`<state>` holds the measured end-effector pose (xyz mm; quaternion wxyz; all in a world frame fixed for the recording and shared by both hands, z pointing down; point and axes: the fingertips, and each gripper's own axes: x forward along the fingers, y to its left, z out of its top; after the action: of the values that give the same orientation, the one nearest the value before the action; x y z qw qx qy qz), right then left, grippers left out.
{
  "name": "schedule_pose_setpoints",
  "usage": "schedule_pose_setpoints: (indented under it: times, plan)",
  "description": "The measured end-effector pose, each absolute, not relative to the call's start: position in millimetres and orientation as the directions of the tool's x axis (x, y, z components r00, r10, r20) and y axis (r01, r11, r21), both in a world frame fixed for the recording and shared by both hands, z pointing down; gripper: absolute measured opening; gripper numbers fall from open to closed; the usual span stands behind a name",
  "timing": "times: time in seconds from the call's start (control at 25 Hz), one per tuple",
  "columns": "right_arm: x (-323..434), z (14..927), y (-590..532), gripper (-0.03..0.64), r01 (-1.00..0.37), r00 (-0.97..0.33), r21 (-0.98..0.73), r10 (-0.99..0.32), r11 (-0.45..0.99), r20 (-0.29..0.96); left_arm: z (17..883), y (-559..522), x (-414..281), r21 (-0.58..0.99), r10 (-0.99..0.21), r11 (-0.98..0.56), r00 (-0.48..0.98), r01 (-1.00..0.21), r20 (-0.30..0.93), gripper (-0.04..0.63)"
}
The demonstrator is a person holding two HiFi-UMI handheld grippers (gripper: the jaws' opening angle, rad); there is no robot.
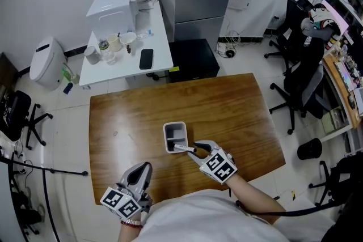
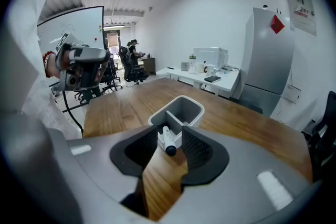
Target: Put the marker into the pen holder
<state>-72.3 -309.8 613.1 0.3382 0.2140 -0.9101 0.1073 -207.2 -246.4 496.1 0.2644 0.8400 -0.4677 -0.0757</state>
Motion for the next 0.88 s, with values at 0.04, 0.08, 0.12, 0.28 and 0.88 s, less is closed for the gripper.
schedule_pose_setpoints:
  times: [0.04,0.08,0.12,0.28,0.88]
  plan:
    - [-72.8,612.1,-310.5,0.127,-0.467,-0.678,-0.047,-0.323,0.883,0.660,495.8,-246.1,-209.5,0.515,-0.827,-0.423,0.550,-0.745,0.117,-0.017]
    - [-73.3,610.6,-310.8,0.129,-0.472,-0.676,-0.042,-0.330,0.881,0.659,495.3,-245.6,-211.9,0.516,-0.828,-0.423,0.549,-0.745,0.115,-0.017]
    - [-73.6,608.6,-310.7,0.128,-0.477,-0.673,-0.037,-0.339,0.878,0.658,494.7,-244.7,-214.1,0.517,-0.829,-0.423,0.549,-0.744,0.112,-0.017]
    - [-76.0,590.9,-306.1,0.124,-0.508,-0.681,-0.015,-0.391,0.861,0.619,490.7,-238.6,-218.0,0.520,-0.816,-0.448,0.570,-0.728,0.095,-0.017]
    - [-105.6,468.5,-252.8,0.089,-0.549,-0.822,-0.004,-0.539,0.836,0.185,449.0,-209.6,-220.5,0.294,-0.756,-0.624,0.654,-0.724,0.005,-0.016]
